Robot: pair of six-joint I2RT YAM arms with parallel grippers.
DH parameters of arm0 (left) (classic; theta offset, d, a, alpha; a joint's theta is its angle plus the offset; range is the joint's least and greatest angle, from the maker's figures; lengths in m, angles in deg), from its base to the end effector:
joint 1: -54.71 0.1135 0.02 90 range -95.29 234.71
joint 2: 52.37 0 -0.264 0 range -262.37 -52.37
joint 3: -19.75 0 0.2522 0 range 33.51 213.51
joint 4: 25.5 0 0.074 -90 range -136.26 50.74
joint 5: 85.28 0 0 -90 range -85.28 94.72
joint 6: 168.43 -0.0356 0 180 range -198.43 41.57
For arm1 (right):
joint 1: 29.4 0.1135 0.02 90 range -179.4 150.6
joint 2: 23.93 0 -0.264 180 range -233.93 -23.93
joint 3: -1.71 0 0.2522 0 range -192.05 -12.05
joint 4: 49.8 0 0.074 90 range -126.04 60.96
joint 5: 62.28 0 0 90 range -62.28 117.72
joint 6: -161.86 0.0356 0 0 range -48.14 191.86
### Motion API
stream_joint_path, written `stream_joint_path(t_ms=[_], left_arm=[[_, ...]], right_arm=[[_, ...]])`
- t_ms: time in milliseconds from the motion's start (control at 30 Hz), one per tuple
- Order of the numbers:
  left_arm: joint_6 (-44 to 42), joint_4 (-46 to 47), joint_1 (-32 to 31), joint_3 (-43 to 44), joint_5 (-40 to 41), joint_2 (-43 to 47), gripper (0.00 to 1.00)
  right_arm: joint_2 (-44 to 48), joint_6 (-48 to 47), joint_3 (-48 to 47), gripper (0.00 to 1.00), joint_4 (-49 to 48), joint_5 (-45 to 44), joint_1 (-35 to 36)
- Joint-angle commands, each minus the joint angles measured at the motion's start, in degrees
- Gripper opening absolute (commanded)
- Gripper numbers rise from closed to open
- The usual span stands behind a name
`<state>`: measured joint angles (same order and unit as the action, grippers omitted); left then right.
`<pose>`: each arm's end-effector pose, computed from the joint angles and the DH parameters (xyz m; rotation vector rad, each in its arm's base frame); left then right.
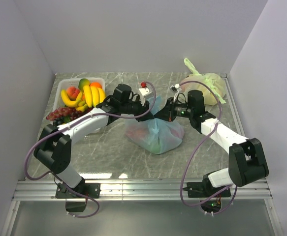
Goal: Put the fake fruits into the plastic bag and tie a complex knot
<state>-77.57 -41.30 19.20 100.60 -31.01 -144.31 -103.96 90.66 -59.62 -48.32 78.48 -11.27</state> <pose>0.2876 -0.2308 0.2823 1.0026 1.8449 -1.0255 0.2801 0.1207 0.2594 -0.6156 1.8964 1.2701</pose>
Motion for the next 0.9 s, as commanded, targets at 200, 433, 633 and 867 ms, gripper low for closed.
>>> stream_joint_path(t_ms=[200,433,633,867], left_arm=[[-20.0,-16.4,4.1,8.0,-5.0,-0.5,0.04],[-28.2,-23.7,6.0,11.5,-12.2,-1.7,0.0],[-32.8,-27.3,6.0,13.0,-13.0,-2.5,0.01],[-33.1,-27.3,5.9,14.0,-12.6,-3.2,0.01]], right_arm=[[3.1,-20.3,-4.3,0.6,16.7,4.5,0.0],[1.2,-23.6,-5.2,0.71,15.8,1.7,-1.0],[-1.4,-21.1,-6.7,0.71,10.6,-4.0,-0.9],[-1.4,-21.7,-7.1,0.94,10.3,-9.8,0.5]])
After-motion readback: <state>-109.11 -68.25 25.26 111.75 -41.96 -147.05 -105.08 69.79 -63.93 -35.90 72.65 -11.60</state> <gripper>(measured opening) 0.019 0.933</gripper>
